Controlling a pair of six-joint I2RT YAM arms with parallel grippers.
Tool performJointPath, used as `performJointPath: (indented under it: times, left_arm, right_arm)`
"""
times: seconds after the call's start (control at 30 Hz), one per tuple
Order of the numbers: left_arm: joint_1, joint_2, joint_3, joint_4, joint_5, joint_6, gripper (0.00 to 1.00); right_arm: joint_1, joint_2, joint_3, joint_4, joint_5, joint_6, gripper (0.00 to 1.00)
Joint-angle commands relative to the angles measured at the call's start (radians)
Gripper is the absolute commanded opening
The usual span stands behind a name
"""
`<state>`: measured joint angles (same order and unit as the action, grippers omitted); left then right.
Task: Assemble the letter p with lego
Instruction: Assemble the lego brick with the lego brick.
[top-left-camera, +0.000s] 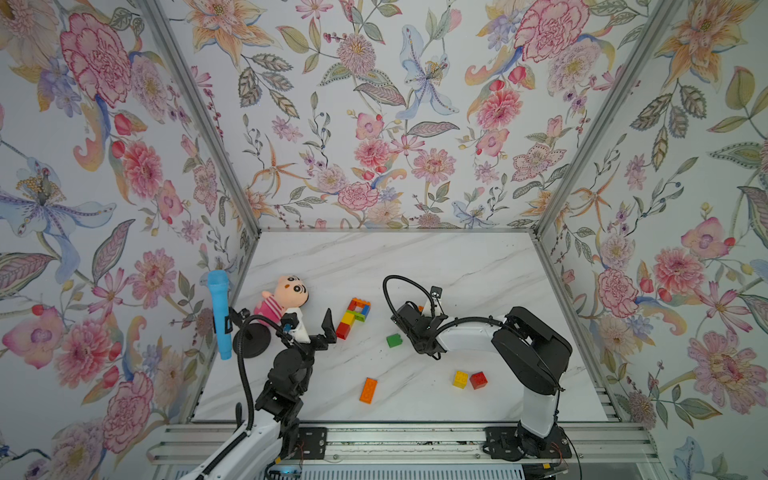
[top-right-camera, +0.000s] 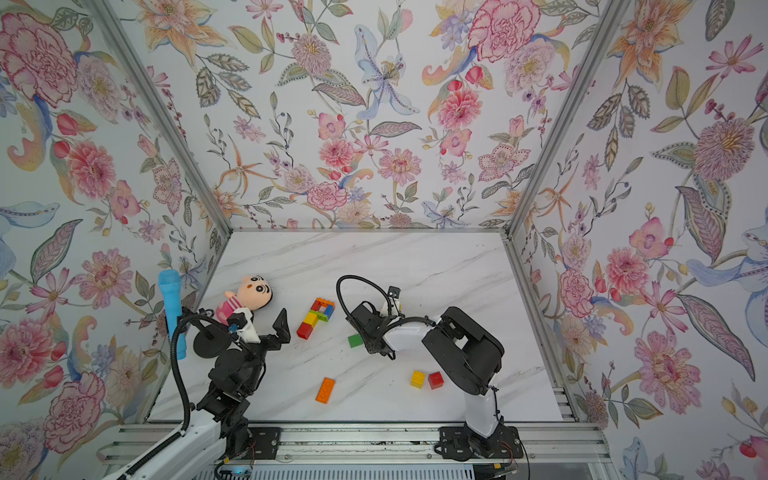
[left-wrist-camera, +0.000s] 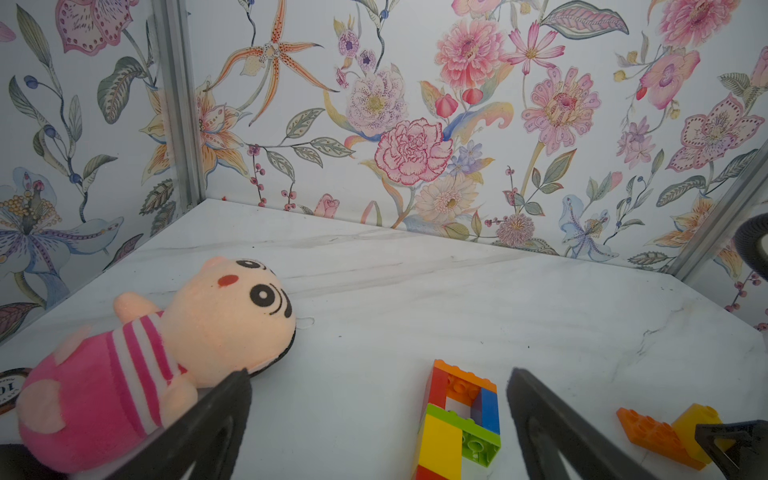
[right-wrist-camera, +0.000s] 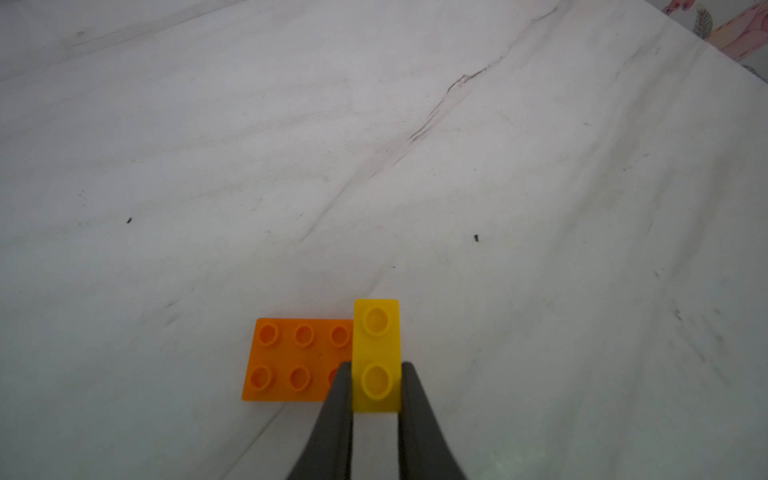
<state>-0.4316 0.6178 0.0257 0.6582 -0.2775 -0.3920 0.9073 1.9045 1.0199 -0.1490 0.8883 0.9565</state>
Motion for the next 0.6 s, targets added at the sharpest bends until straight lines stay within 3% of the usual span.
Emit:
performJointPath:
  times: [0.0, 0.13, 0.3, 0.57]
  left_arm:
    - [0.009, 0.001, -0.011, 0.021, -0.028, 0.015, 0.99]
    - [0.009, -0.002, -0.014, 0.021, -0.034, 0.018, 0.99]
    - [0.009, 0.003, -0.015, 0.025, -0.040, 0.021, 0.99]
    - [0.011, -0.002, -0.018, 0.025, -0.052, 0.027, 0.99]
  right_arm:
    - [-0.014, 0.017, -0.056, -0.103, -0.123, -0.035, 0.00]
    - [-0.015, -0.021, -0.103, -0.043, -0.098, -0.086, 0.00]
    - [-0.063, -0.058, -0.190, 0.186, -0.244, -0.274, 0.00]
    - [-0.084, -0.078, -0.224, 0.266, -0.321, -0.403, 0.00]
